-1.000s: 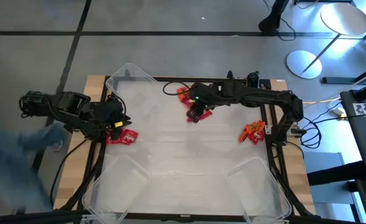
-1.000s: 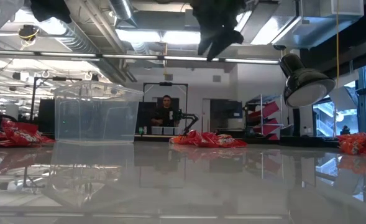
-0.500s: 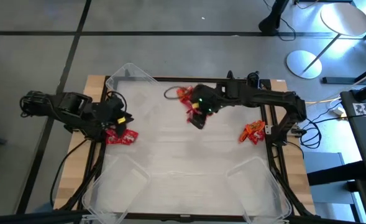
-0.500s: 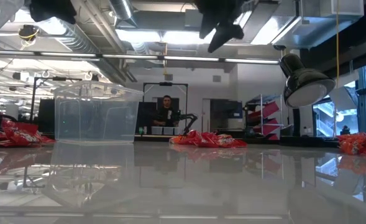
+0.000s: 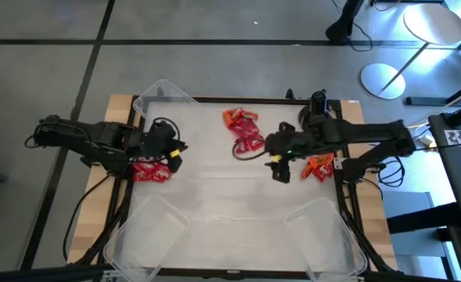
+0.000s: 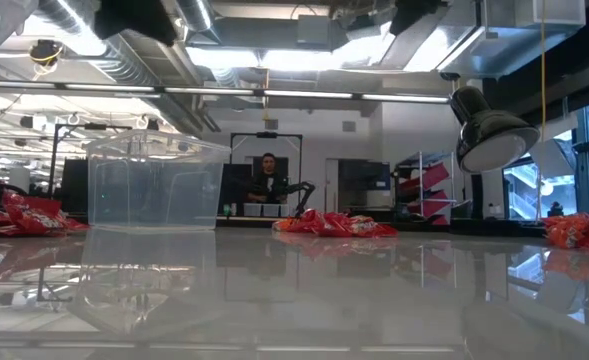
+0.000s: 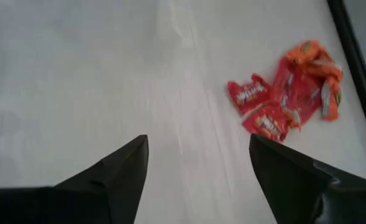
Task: Sort candy
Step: Move the top transparent bin to the bottom center of the table
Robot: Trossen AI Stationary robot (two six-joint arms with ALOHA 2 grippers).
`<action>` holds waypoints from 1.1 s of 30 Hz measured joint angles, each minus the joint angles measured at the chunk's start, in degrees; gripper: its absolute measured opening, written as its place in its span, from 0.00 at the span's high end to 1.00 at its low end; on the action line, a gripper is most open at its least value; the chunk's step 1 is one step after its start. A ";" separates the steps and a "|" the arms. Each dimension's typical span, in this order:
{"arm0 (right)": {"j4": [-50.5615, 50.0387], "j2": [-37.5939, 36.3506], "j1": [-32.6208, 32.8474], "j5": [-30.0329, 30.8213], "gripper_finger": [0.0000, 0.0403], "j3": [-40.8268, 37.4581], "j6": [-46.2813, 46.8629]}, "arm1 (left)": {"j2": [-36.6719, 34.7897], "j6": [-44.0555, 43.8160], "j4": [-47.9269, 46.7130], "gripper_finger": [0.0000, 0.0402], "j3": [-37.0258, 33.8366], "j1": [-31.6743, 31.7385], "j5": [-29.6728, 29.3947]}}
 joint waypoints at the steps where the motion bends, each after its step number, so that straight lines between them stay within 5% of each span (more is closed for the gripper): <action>1: 1.70 -1.36 -0.09 -0.13 0.33 -1.64 0.08 | 0.28 0.30 1.06 0.83 0.10 0.77 0.12; 6: 8.10 -7.05 -0.25 -0.47 0.34 -9.75 2.33 | 0.61 5.88 7.56 0.70 0.38 7.49 3.30; 17: 20.84 -10.37 0.56 -1.58 0.34 -22.17 6.70 | 4.87 11.27 5.81 0.43 0.43 26.21 14.85; 24: 33.03 -10.35 0.56 -3.77 0.34 -28.74 7.44 | 13.33 10.08 0.43 0.40 4.67 32.40 18.61; 33: 35.01 -10.32 0.56 -3.77 0.34 -29.73 9.41 | 26.54 13.44 -13.42 0.40 14.60 37.47 17.38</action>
